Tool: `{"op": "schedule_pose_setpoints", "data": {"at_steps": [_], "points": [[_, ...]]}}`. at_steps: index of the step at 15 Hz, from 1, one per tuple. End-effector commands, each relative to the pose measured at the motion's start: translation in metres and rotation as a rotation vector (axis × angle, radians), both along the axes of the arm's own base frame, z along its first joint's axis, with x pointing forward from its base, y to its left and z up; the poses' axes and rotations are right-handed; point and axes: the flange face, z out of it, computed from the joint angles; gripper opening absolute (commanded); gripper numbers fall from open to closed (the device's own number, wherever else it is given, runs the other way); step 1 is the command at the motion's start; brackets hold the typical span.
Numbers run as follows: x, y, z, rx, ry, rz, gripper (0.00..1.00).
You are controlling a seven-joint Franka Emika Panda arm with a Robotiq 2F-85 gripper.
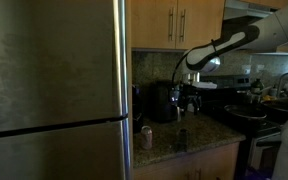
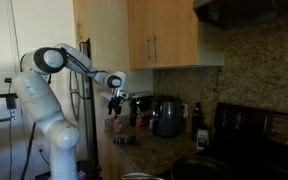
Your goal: Pick the bottle and put it upright
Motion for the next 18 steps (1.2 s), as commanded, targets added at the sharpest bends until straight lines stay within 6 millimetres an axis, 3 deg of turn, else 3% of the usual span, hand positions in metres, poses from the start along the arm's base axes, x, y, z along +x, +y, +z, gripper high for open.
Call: {"op": "schedule_pose_setpoints", "data": {"at_steps": [1,7,8,12,14,18], "points": [[-0.002,0.006,0.002,-0.082,-0.058,-0.172,1.0],[-0.004,0.024,0.002,-0.223,-0.135,-0.48,1.0],[-0.003,0.025,0.002,-0.187,-0.108,-0.404,1.0],[-0.004,0.027,0.002,-0.195,-0.11,-0.414,1.0],[0.018,0.008,-0.019,-0.234,-0.097,-0.5,1.0],[0.055,-0.067,-0.042,-0.24,-0.114,-0.75,1.0]]}}
